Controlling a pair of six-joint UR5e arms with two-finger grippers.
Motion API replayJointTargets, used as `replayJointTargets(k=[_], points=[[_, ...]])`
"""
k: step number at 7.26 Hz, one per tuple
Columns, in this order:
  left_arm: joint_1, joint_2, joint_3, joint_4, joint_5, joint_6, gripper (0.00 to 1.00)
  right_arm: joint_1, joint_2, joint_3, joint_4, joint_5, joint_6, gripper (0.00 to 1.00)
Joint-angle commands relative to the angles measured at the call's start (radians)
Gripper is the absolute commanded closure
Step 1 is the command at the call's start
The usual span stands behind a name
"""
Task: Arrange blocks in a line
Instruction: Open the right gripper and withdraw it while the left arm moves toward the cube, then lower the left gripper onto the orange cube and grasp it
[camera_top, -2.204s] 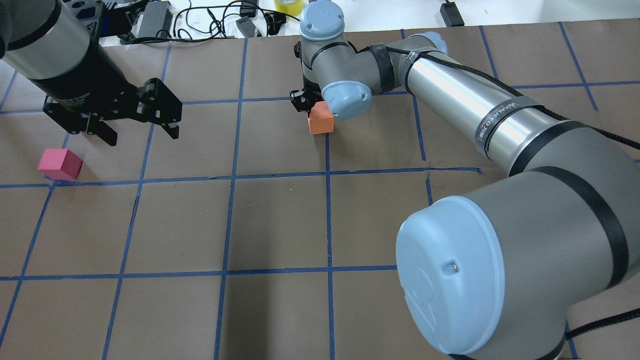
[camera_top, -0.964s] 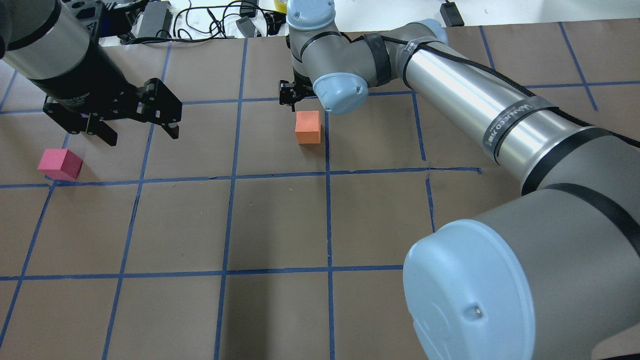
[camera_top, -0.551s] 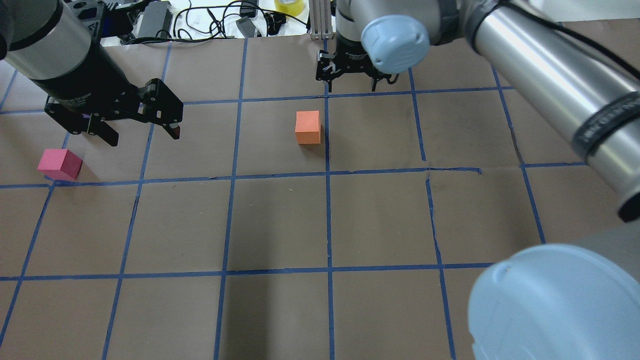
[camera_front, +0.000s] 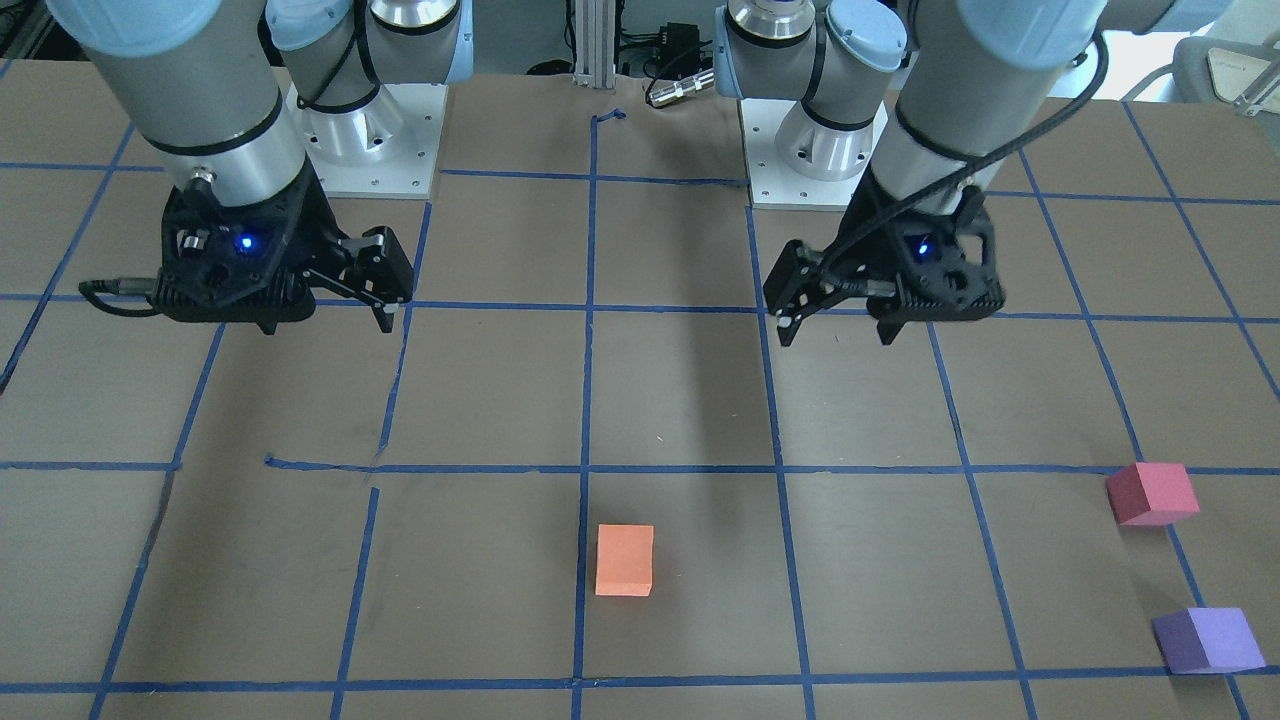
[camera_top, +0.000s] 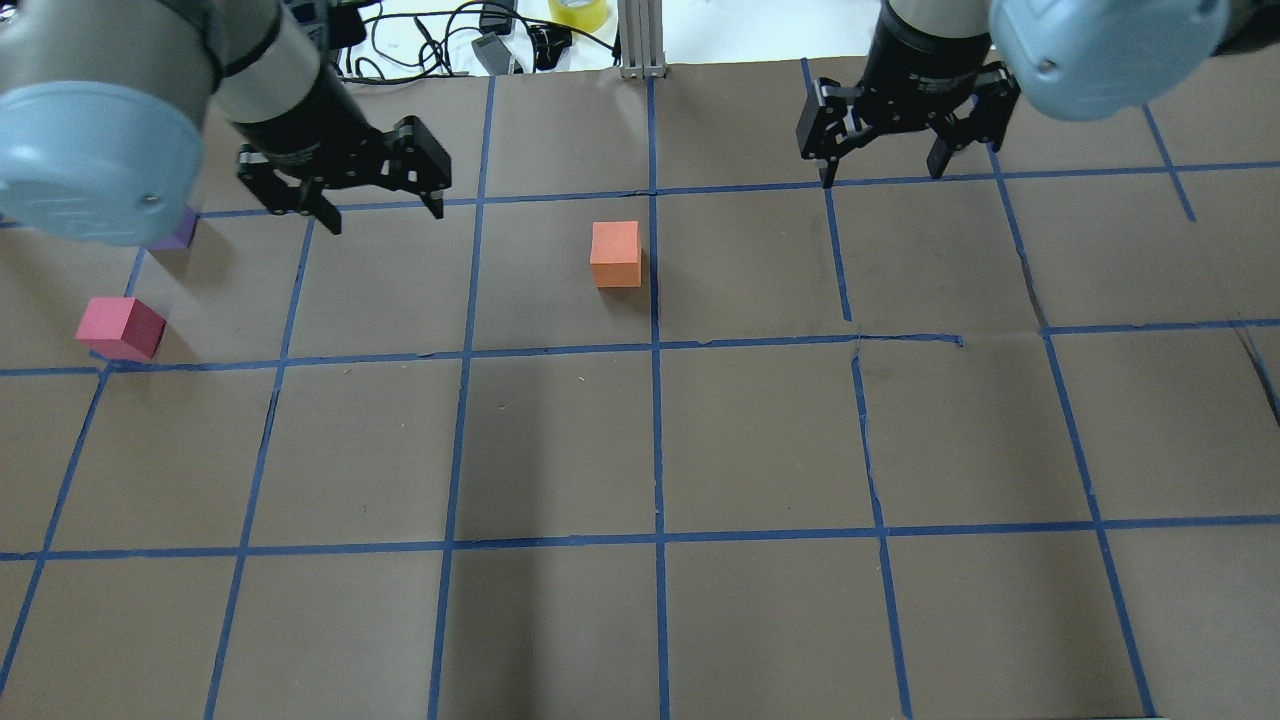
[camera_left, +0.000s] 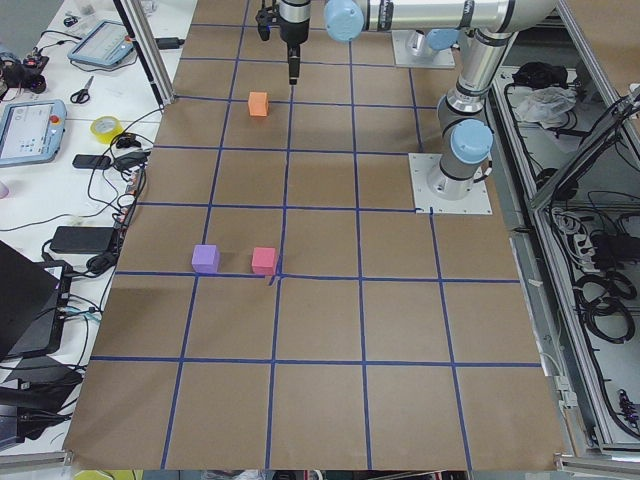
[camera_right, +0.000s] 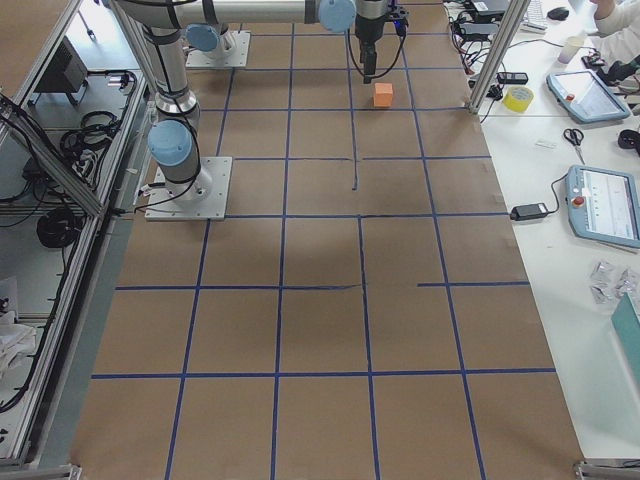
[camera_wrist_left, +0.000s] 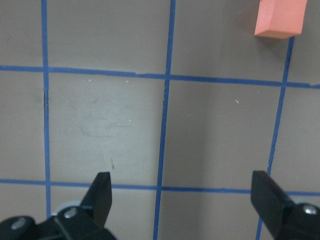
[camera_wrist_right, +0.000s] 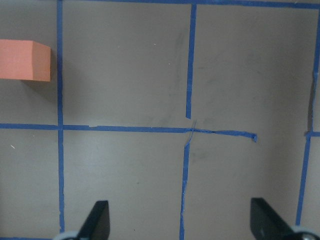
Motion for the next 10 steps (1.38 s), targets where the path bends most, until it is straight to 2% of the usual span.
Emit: replayJointTargets(k=[1,3,6,8,10], points=[[-0.082,-0.201,0.056,0.218,-0.003,-0.102,0.0,-0.004,-0.116,0.129,0.038,-0.004,0.032,0.0],[-0.125,-0.322,0.168,0.222,-0.003,-0.116,0.0,-0.004,-0.11,0.121,0.037,-0.006,0.034,0.0],[-0.18,-0.457,0.204,0.224,0.0,-0.117,0.0,-0.001,-0.125,0.121,0.071,0.011,0.036,0.0],[-0.188,-0.508,0.223,0.228,0.0,-0.128,0.0,-0.019,-0.119,0.121,0.02,-0.004,0.037,0.0],[-0.211,-0.544,0.24,0.228,0.003,-0.131,0.0,-0.022,-0.128,0.127,-0.008,-0.102,0.072,0.0]])
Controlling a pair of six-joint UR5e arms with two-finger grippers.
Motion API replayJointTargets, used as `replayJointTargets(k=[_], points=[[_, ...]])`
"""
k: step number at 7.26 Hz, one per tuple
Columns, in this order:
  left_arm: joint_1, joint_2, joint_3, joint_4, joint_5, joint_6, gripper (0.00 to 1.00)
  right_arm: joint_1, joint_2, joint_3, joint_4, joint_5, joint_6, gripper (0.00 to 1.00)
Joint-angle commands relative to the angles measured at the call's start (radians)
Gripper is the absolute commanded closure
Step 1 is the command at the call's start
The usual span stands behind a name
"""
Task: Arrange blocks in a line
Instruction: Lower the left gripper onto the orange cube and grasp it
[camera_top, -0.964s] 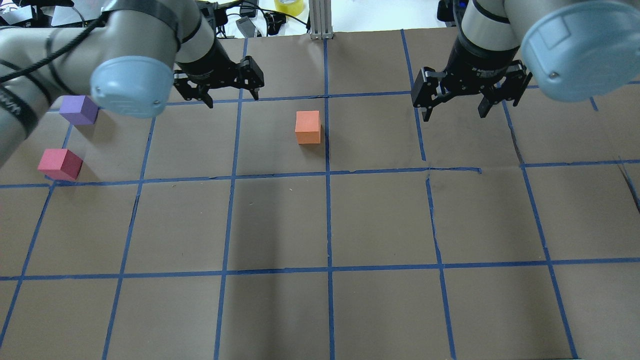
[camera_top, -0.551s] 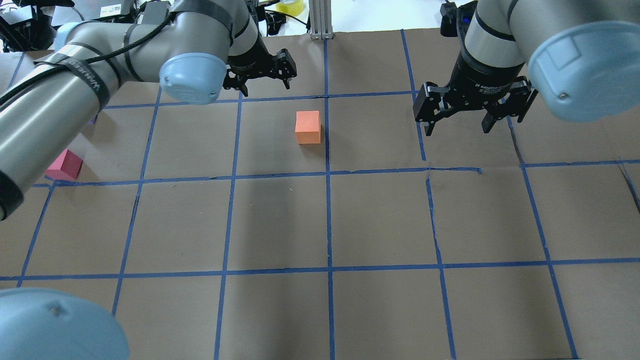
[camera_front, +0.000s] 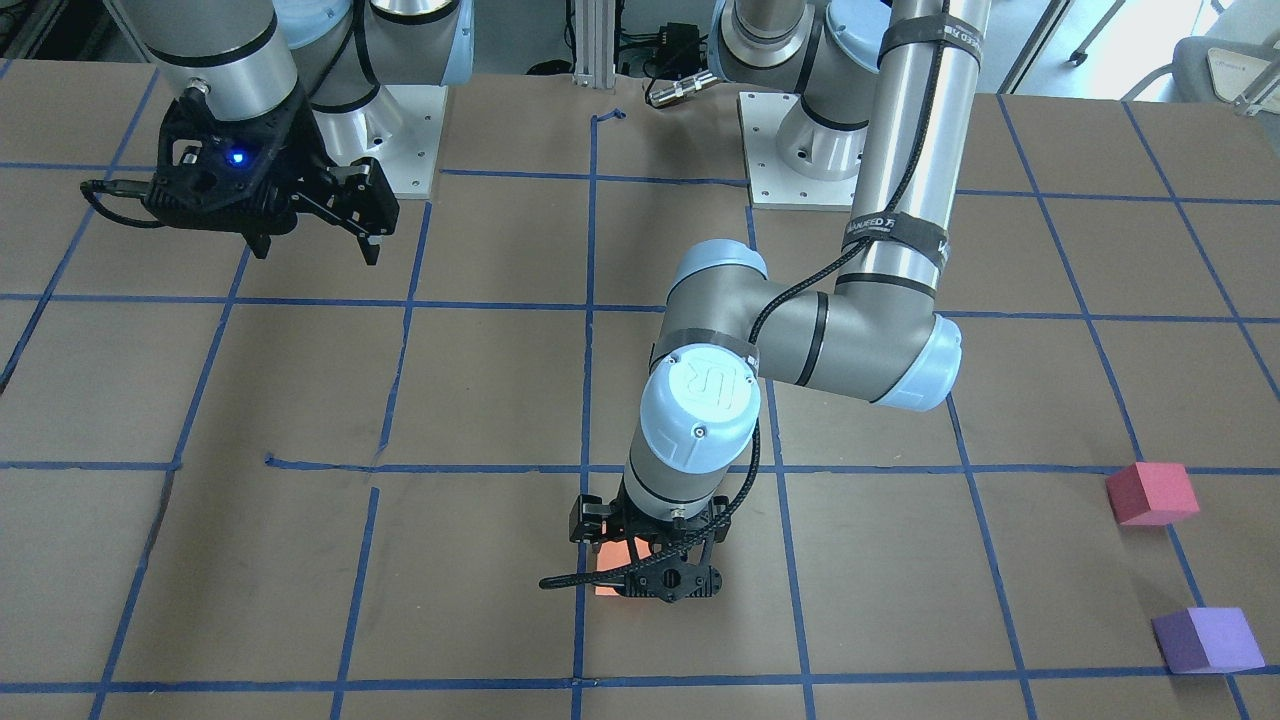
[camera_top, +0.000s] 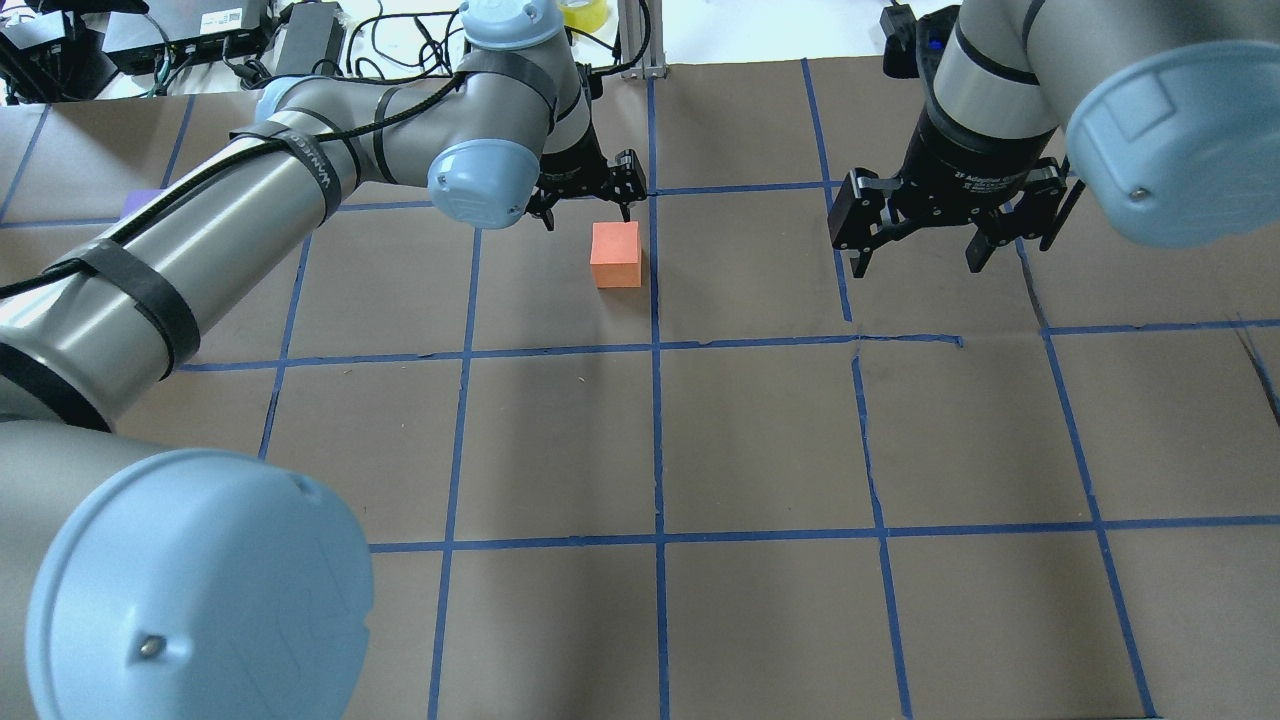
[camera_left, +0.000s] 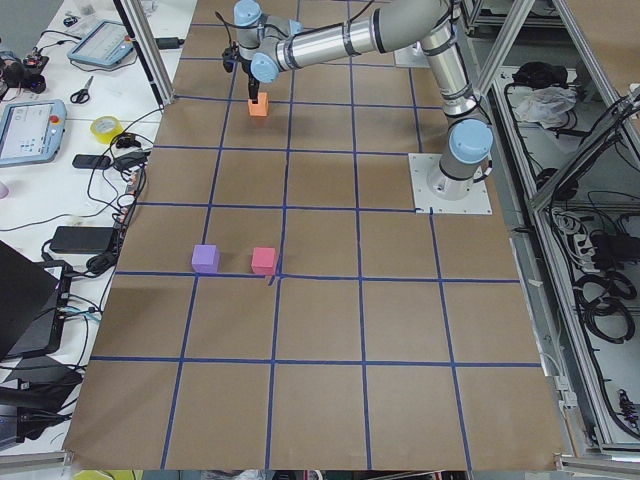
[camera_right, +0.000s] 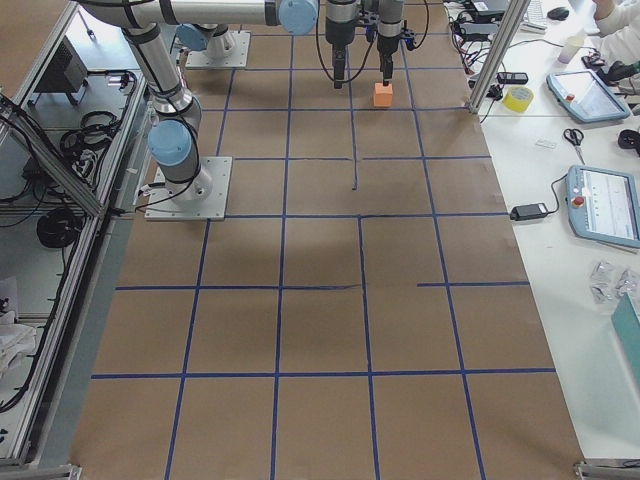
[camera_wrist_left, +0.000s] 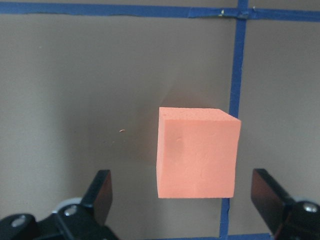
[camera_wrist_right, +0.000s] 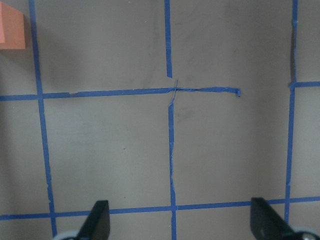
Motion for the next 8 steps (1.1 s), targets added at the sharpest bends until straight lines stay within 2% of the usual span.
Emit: replayJointTargets(k=[1,4,7,8], points=[[-0.012,-0.029,0.017,0.002,0.0,-0.004,0.0,-0.007,-0.004,0.008,0.003,-0.054,0.014,0.0],[-0.025,-0.043,0.016,0.004,0.004,0.007,0.0,-0.009,-0.028,0.012,0.012,-0.057,0.0,0.0],[-0.025,-0.051,0.011,0.013,0.035,0.03,0.24,-0.009,-0.044,0.014,0.006,-0.054,-0.108,0.0],[-0.026,-0.052,0.013,0.02,0.035,0.03,0.47,-0.016,-0.044,0.014,0.002,-0.052,-0.108,0.0]])
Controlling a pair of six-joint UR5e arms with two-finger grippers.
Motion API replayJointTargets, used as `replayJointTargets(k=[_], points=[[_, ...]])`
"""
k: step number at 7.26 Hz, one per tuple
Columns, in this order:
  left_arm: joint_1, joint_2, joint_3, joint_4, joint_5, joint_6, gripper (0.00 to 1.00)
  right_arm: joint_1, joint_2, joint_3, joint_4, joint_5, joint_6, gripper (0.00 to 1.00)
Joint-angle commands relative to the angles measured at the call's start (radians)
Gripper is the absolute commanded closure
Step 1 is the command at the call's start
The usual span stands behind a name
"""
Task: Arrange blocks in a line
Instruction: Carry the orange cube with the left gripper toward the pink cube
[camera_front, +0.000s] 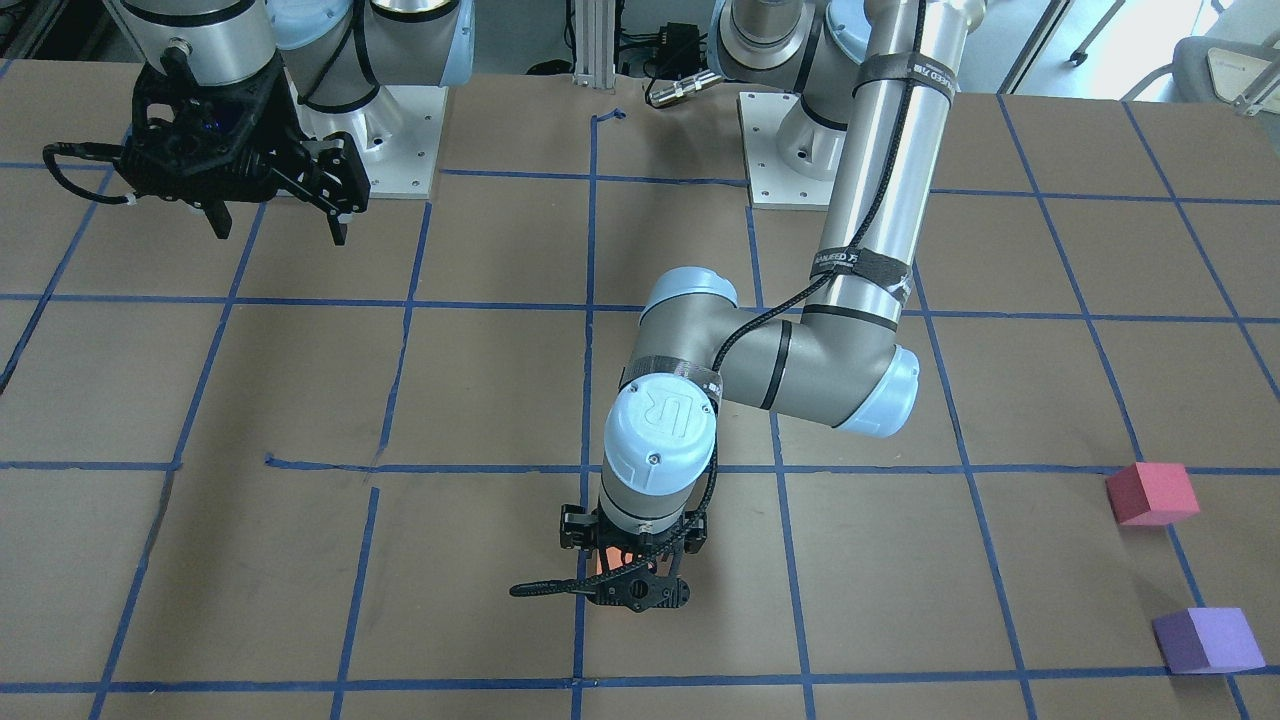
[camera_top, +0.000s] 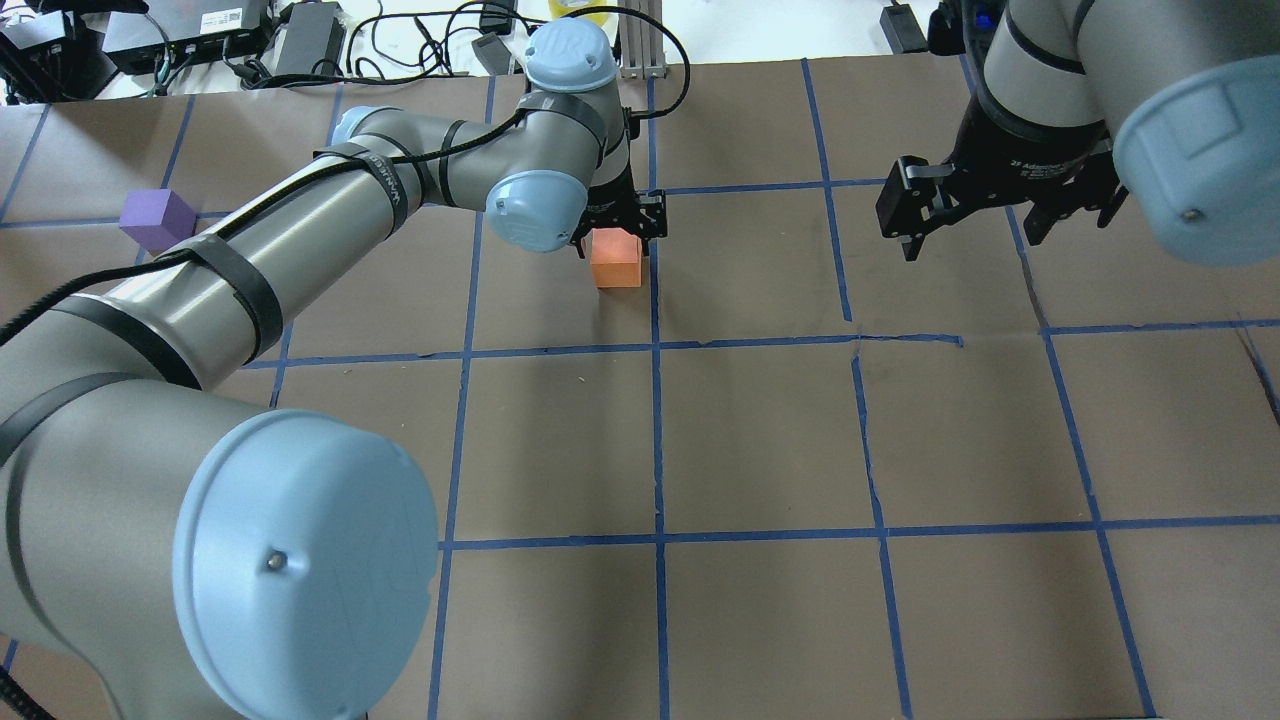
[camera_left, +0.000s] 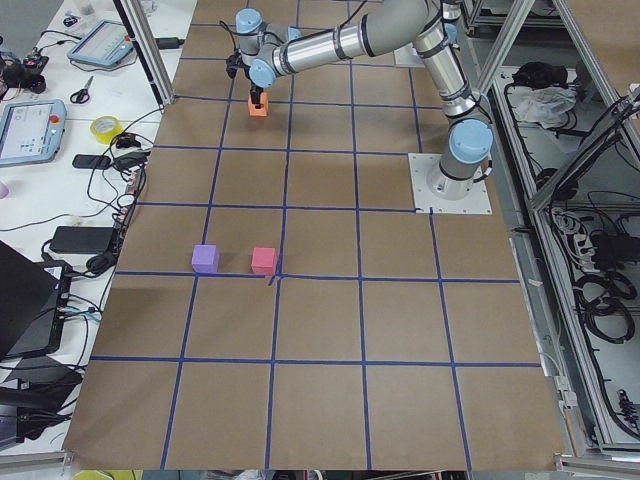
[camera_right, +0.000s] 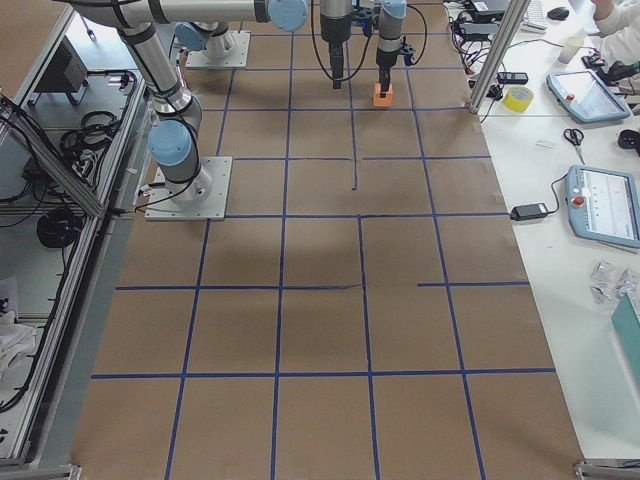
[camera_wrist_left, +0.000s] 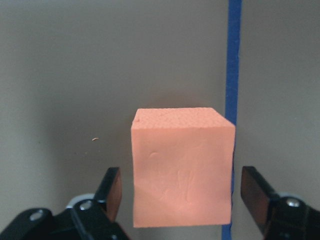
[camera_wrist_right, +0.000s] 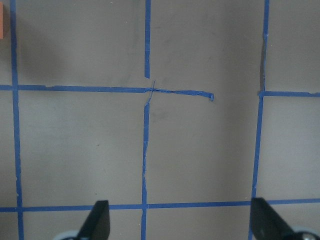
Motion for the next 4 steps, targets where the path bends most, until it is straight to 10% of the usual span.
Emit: replayJointTargets(k=[1,4], points=[[-0.001,-0.003,0.001,0.01,0.003,0.003,0.73,-0.009,-0.002,0.001,-0.008,0.027,-0.007,0.0],[-0.001,0.046,0.005,0.008,0.076,0.003,0.99,-0.046,-0.005,0.002,0.006,0.073,0.012,0.0]])
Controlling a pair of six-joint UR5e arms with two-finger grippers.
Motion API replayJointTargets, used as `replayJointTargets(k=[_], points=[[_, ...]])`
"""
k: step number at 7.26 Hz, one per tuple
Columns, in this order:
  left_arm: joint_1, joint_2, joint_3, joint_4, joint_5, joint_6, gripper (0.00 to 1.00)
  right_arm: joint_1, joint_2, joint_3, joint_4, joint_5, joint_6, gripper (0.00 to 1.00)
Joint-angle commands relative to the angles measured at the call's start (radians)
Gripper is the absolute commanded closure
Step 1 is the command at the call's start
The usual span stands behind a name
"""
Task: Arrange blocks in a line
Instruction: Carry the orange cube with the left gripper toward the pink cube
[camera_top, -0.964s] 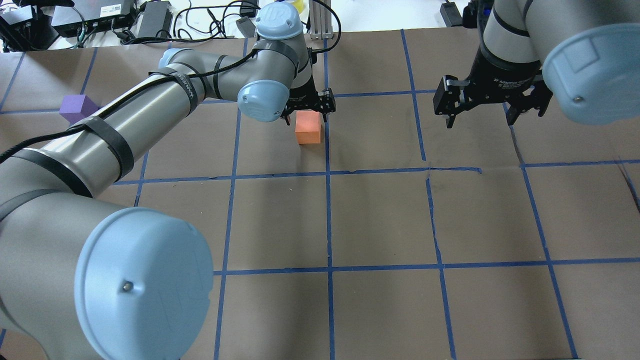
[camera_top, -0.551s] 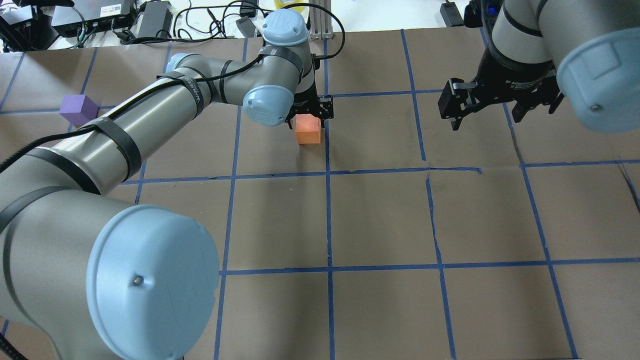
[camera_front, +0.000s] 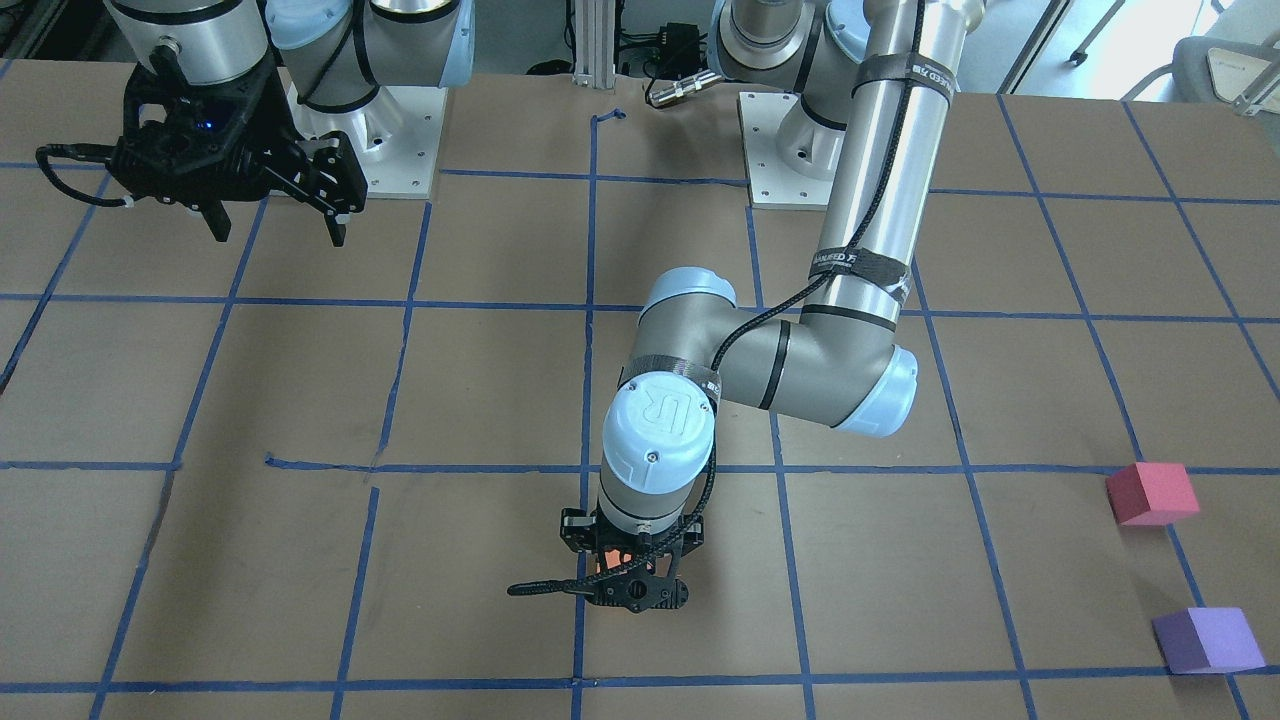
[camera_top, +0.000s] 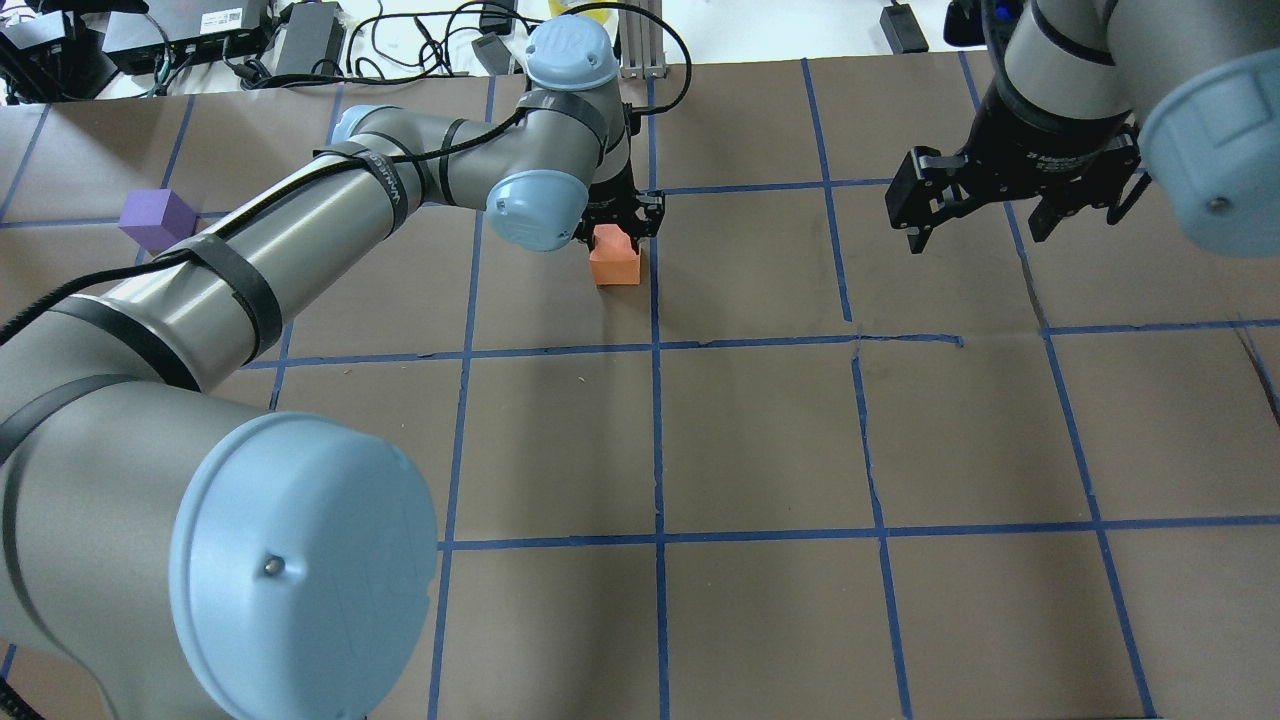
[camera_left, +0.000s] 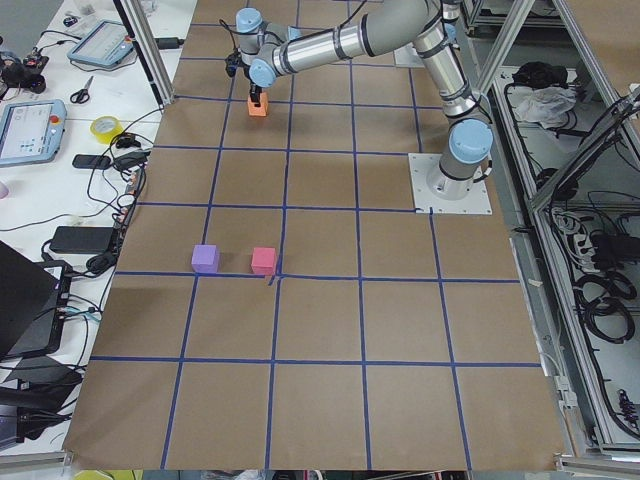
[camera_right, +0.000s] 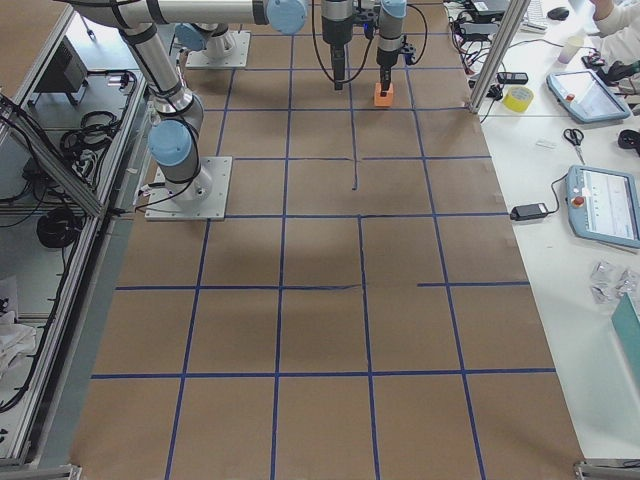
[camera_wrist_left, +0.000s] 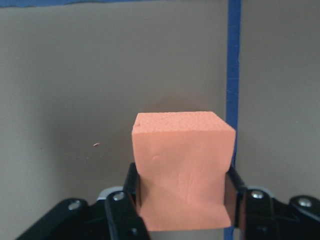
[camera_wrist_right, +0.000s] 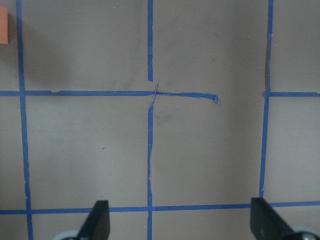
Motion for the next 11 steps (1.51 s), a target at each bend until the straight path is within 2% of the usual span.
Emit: replayJointTargets(k=[1,2,6,8,10,11], points=[[0.009,0.067,-0.008,-0.012,0.106,0.001,1.0,-0.006,-0.017,0.006,0.041,0.024,0.097,0.0],[0.032,0.107,-0.031,-0.018,0.097,0.004,1.0,-0.001,-0.031,0.013,0.044,0.024,0.104,0.0],[0.297,0.222,-0.143,-0.024,0.097,0.256,1.0,0.002,-0.092,0.073,0.049,0.027,0.094,0.0],[0.481,0.262,-0.247,-0.029,0.021,0.339,1.0,0.002,-0.06,0.09,0.03,0.023,0.091,0.0],[0.67,0.282,-0.252,-0.053,0.021,0.669,1.0,0.002,-0.037,0.082,0.023,0.027,0.091,0.0],[0.757,0.282,-0.226,-0.111,0.016,0.796,1.0,0.002,-0.011,0.076,-0.073,0.027,0.091,0.0]])
